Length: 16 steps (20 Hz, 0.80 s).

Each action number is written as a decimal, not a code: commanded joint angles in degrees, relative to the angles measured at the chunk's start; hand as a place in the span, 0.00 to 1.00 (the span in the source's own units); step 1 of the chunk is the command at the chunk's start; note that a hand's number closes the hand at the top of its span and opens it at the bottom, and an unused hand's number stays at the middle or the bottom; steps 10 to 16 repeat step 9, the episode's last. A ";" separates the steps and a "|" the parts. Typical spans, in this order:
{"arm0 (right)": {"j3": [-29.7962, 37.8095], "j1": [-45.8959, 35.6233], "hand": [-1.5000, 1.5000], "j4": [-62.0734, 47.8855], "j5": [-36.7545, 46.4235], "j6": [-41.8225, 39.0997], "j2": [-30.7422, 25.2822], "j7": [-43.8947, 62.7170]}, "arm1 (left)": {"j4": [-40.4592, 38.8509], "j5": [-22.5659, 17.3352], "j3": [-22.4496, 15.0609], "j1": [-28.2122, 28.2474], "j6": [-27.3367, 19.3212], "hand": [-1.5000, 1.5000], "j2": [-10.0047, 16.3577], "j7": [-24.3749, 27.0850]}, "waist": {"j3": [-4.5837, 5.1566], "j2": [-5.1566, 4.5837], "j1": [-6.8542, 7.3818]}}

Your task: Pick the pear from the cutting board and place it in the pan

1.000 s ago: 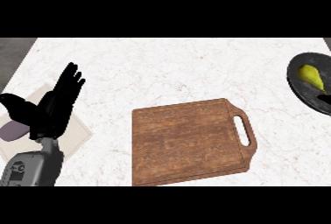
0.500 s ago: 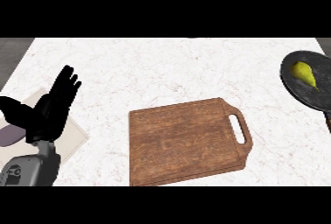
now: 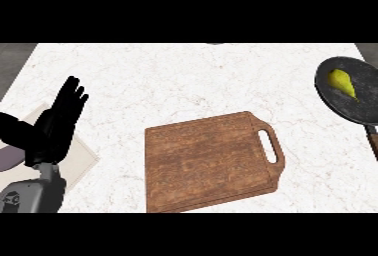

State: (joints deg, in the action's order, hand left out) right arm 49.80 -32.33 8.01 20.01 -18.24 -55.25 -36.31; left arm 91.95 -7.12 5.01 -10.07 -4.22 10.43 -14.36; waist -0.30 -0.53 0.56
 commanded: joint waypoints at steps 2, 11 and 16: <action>1.37 7.52 0.00 0.92 -2.92 -5.48 -0.18 -6.02 | -3.56 -0.91 1.06 1.82 2.70 0.50 0.19 4.91 | 0.09 0.07 -0.11; -0.68 8.08 0.00 3.25 -3.28 -5.53 -0.61 -5.03 | -5.73 0.52 0.96 -3.53 -0.03 0.50 -1.02 2.54 | 0.09 0.07 0.07; -0.68 8.08 0.00 3.25 -3.28 -5.53 -0.61 -5.03 | -5.73 0.52 0.96 -3.53 -0.03 0.50 -1.02 2.54 | 0.09 0.07 0.07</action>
